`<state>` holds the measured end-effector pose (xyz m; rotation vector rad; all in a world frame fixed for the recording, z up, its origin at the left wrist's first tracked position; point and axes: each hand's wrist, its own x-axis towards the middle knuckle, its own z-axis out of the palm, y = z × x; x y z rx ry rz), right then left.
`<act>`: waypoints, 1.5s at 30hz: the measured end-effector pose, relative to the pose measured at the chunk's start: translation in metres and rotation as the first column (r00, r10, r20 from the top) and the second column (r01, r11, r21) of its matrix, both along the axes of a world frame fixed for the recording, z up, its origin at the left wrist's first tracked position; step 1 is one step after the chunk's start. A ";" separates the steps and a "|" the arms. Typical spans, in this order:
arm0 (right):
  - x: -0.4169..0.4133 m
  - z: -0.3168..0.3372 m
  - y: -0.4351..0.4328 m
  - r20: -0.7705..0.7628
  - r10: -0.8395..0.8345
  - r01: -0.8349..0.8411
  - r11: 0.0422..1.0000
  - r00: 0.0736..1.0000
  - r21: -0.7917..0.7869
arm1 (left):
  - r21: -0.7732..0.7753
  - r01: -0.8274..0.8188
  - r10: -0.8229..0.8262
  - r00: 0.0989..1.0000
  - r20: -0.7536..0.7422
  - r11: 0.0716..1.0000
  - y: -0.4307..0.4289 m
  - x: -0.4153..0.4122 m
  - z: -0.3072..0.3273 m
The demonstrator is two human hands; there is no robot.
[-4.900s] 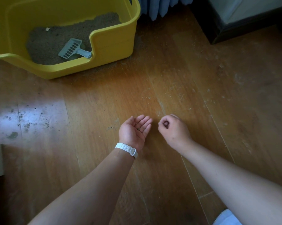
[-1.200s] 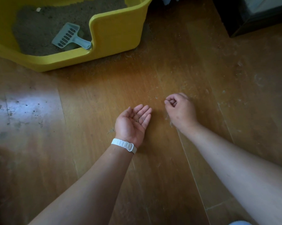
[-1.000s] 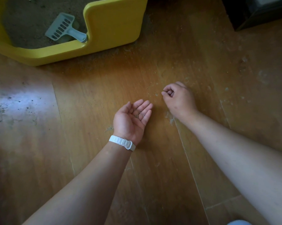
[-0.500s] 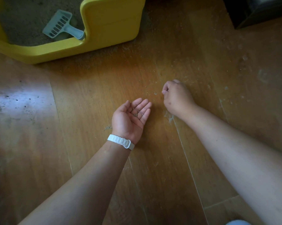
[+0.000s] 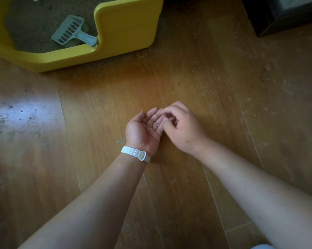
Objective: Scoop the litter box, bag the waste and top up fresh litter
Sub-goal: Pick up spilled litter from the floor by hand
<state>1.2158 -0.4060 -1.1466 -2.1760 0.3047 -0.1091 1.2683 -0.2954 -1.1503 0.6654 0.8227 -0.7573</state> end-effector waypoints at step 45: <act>0.017 -0.024 -0.054 -0.443 0.203 -0.424 0.765 0.873 -0.484 | 0.040 -0.056 0.054 0.998 0.040 0.998 0.030 0.000 0.017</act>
